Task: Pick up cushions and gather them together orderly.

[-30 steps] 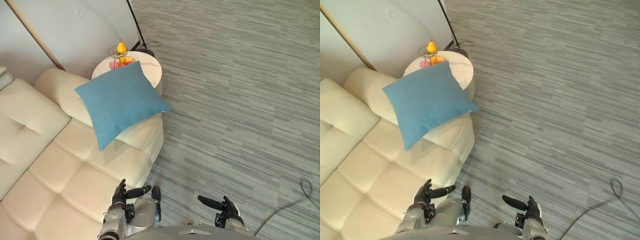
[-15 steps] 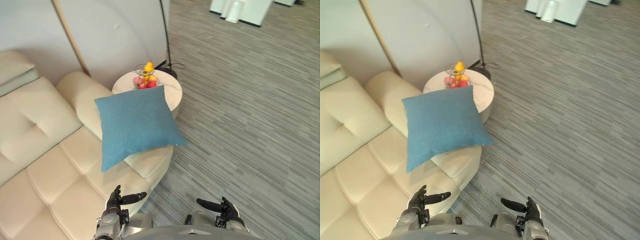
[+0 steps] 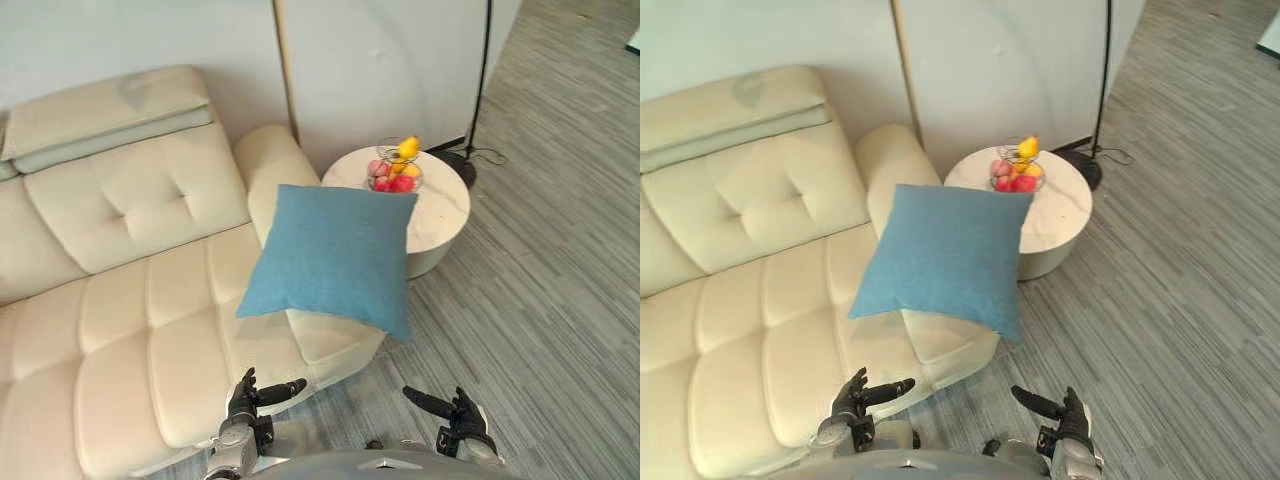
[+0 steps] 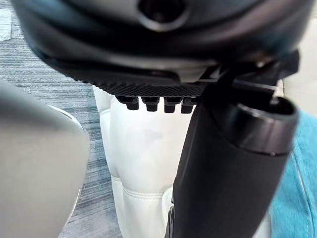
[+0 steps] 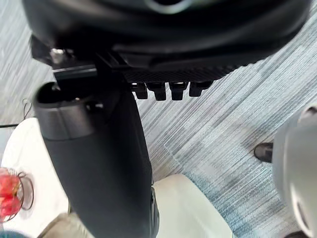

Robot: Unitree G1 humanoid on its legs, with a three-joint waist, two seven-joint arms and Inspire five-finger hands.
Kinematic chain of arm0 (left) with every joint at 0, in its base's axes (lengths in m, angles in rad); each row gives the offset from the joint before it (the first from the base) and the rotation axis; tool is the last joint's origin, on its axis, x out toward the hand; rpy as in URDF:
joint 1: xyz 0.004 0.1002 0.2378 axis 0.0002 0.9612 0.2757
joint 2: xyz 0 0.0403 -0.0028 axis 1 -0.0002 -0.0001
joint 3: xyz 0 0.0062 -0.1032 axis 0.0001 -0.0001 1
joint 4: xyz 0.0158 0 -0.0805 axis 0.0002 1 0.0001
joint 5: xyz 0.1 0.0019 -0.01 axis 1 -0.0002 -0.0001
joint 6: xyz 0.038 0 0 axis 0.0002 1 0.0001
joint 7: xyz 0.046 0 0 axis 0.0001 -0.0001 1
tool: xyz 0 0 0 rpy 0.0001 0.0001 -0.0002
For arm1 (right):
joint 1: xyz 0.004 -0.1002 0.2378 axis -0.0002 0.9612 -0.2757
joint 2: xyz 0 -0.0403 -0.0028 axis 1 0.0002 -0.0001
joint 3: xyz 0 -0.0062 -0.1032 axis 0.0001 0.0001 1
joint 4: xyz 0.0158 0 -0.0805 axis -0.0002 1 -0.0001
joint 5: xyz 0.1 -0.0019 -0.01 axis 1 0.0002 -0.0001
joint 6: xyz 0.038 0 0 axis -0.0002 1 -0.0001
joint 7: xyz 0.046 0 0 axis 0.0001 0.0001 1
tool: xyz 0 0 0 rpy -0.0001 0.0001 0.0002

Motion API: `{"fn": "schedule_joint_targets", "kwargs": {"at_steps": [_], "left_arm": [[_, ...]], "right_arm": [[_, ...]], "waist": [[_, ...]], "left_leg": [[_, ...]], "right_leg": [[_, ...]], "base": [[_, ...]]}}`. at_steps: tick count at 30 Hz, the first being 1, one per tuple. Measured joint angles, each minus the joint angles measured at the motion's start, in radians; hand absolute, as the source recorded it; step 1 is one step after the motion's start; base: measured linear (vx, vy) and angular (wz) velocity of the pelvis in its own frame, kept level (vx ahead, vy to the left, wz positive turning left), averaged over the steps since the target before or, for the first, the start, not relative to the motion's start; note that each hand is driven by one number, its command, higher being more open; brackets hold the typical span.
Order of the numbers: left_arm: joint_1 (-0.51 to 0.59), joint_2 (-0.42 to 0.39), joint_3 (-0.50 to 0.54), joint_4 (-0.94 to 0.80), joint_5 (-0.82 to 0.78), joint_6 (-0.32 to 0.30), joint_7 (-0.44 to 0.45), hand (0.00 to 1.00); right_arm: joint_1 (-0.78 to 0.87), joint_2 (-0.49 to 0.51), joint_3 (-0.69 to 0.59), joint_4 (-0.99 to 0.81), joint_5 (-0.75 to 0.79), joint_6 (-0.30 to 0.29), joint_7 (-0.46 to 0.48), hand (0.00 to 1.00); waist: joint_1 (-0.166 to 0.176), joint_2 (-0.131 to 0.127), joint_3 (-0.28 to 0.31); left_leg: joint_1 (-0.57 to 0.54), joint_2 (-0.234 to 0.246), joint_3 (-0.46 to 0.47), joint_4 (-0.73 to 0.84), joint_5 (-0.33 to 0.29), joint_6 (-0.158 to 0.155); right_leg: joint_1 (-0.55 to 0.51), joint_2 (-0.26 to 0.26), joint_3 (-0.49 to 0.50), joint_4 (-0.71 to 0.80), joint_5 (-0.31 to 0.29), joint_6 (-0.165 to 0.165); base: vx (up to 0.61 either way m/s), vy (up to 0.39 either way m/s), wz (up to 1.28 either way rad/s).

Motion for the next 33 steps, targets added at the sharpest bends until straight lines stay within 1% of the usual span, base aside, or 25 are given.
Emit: {"fn": "schedule_joint_targets", "kwargs": {"at_steps": [2,3,4,5,6,7,8,9,13,17,18,19,21,23,24,27,28,30,33], "left_arm": [[0.000,0.001,-0.001,-0.014,0.000,-0.001,0.000,1.00],[-0.001,0.000,-0.001,-0.017,0.001,-0.001,0.000,1.00],[0.000,-0.001,-0.001,-0.016,0.001,-0.001,0.001,1.00],[-0.003,-0.003,-0.002,-0.015,0.002,-0.001,0.001,1.00],[-0.004,-0.005,-0.003,-0.015,0.004,-0.001,0.001,1.00],[-0.004,0.001,-0.003,-0.014,0.010,-0.001,0.001,1.00],[-0.003,0.005,-0.003,-0.013,0.010,-0.001,0.001,1.00],[0.005,0.012,-0.001,-0.008,0.007,0.001,0.004,1.00],[0.008,0.010,-0.014,-0.004,0.009,0.001,0.004,1.00],[0.008,0.012,-0.033,0.006,0.009,0.001,0.004,1.00],[0.009,0.015,-0.033,0.006,0.009,0.001,0.004,1.00],[0.016,0.021,-0.033,0.006,0.009,0.001,0.004,1.00],[0.026,0.028,-0.032,0.006,0.002,0.001,0.006,1.00],[0.037,0.034,-0.030,0.003,-0.022,0.001,0.005,1.00],[0.040,0.035,-0.029,0.001,-0.023,0.001,0.004,1.00],[0.076,0.053,0.031,-0.052,-0.055,0.003,0.003,1.00],[0.079,0.058,0.041,-0.060,-0.056,0.004,0.003,1.00],[0.086,0.091,0.093,-0.108,-0.071,0.004,0.005,1.00],[0.088,0.151,0.173,-0.228,-0.108,0.003,0.023,1.00]], "right_arm": [[0.015,0.010,0.000,-0.032,0.001,-0.003,-0.001,1.00],[0.009,0.012,0.000,-0.050,0.001,-0.005,-0.001,1.00],[0.003,0.013,0.000,-0.058,0.003,-0.006,-0.001,1.00],[0.000,0.017,0.000,-0.068,0.005,-0.007,-0.001,1.00],[-0.001,0.017,0.000,-0.068,0.006,-0.007,0.000,1.00],[-0.002,0.032,0.001,-0.066,0.010,-0.006,0.001,1.00],[-0.002,0.040,0.001,-0.066,0.011,-0.005,0.001,1.00],[-0.003,0.051,0.000,-0.070,0.011,-0.004,0.002,1.00],[-0.003,0.065,-0.005,-0.083,0.012,-0.004,0.002,1.00],[0.025,0.070,-0.040,-0.129,0.042,-0.004,-0.016,1.00],[0.031,0.070,-0.040,-0.138,0.042,-0.004,-0.019,1.00],[0.048,0.070,-0.040,-0.173,0.042,-0.003,-0.026,1.00],[0.068,0.069,-0.043,-0.243,0.042,-0.002,-0.037,1.00],[0.088,0.067,-0.078,-0.342,0.041,-0.003,-0.041,1.00],[0.091,0.064,-0.086,-0.361,0.041,-0.003,-0.043,1.00],[0.097,0.023,-0.173,-0.494,0.040,-0.005,-0.051,1.00],[0.096,0.016,-0.182,-0.504,0.040,-0.006,-0.052,1.00],[0.093,-0.017,-0.221,-0.542,0.039,-0.007,-0.055,1.00],[0.090,-0.062,-0.267,-0.553,0.040,-0.008,-0.057,1.00]], "waist": [[0.001,-0.006,0.003],[0.003,-0.004,0.001],[0.003,-0.001,0.000],[0.002,0.001,-0.001],[0.002,0.004,-0.003],[0.002,-0.007,0.001],[0.005,-0.012,0.003],[0.007,-0.019,0.002],[0.006,-0.014,-0.003],[-0.003,-0.010,-0.014],[-0.006,-0.011,-0.015],[-0.013,-0.014,-0.023],[-0.023,-0.017,-0.031],[-0.033,-0.023,-0.044],[-0.035,-0.024,-0.047],[-0.042,-0.023,-0.063],[-0.042,-0.023,-0.064],[-0.042,-0.023,-0.073],[-0.044,-0.027,-0.080]], "left_leg": [[-0.043,0.026,0.135,0.074,-0.003,0.006],[-0.067,0.037,0.217,0.088,-0.002,0.016],[-0.074,0.039,0.254,0.081,0.002,0.023],[-0.078,0.030,0.290,0.047,0.010,0.032],[-0.077,0.021,0.290,0.023,0.016,0.035],[-0.076,0.005,0.287,-0.007,0.029,0.041],[-0.076,-0.003,0.283,-0.015,0.039,0.046],[-0.075,-0.024,0.271,-0.038,0.061,0.055],[-0.046,-0.055,0.265,-0.118,0.110,0.067],[0.008,-0.071,0.266,-0.238,0.171,0.073],[0.013,-0.071,0.266,-0.249,0.175,0.073],[0.023,-0.073,0.267,-0.275,0.185,0.067],[0.036,-0.074,0.269,-0.304,0.198,0.065],[0.047,-0.074,0.275,-0.324,0.203,0.064],[0.048,-0.074,0.276,-0.328,0.204,0.064],[0.076,-0.073,0.294,-0.355,0.210,0.064],[0.079,-0.073,0.297,-0.358,0.210,0.064],[0.087,-0.072,0.300,-0.367,0.209,0.063],[0.104,-0.072,0.299,-0.370,0.206,0.059]], "right_leg": [[0.043,-0.005,-0.052,-0.029,-0.007,-0.012],[0.051,-0.014,-0.082,-0.041,-0.014,-0.022],[0.050,-0.021,-0.097,-0.047,-0.014,-0.021],[0.050,-0.033,-0.120,-0.054,-0.019,-0.013],[0.050,-0.040,-0.133,-0.055,-0.026,-0.004],[0.050,-0.057,-0.158,-0.057,-0.027,-0.001],[0.050,-0.064,-0.165,-0.057,-0.027,0.000],[0.052,-0.080,-0.181,-0.059,-0.023,0.007],[0.059,-0.100,-0.189,-0.074,-0.006,0.025],[0.081,-0.101,-0.201,-0.114,0.018,0.033],[0.083,-0.100,-0.201,-0.118,0.019,0.035],[0.084,-0.099,-0.201,-0.124,0.021,0.036],[0.084,-0.097,-0.199,-0.127,0.022,0.037],[0.085,-0.093,-0.191,-0.133,0.025,0.034],[0.085,-0.093,-0.190,-0.134,0.026,0.033],[0.092,-0.086,-0.173,-0.143,0.026,0.033],[0.094,-0.084,-0.171,-0.144,0.027,0.033],[0.095,-0.080,-0.157,-0.151,0.027,0.031],[0.112,-0.075,-0.135,-0.159,0.028,0.030]], "base": [[0.07,-0.128,1.03],[0.01,-0.021,0.71],[-0.01,0.043,0.76],[-0.01,0.078,0.66],[-0.03,0.131,0.83],[-0.02,0.081,0.61],[-0.05,0.112,0.62],[-0.06,0.090,0.43],[-0.09,0.077,0.17],[-0.09,0.023,0.08],[-0.04,0.009,0.05],[-0.04,0.010,0.01],[0.00,0.003,-0.02],[0.03,0.006,-0.09],[0.05,0.003,-0.09],[0.08,0.003,-0.14],[0.08,0.009,-0.19],[0.07,0.005,-0.13],[0.06,0.011,-0.03]]}}
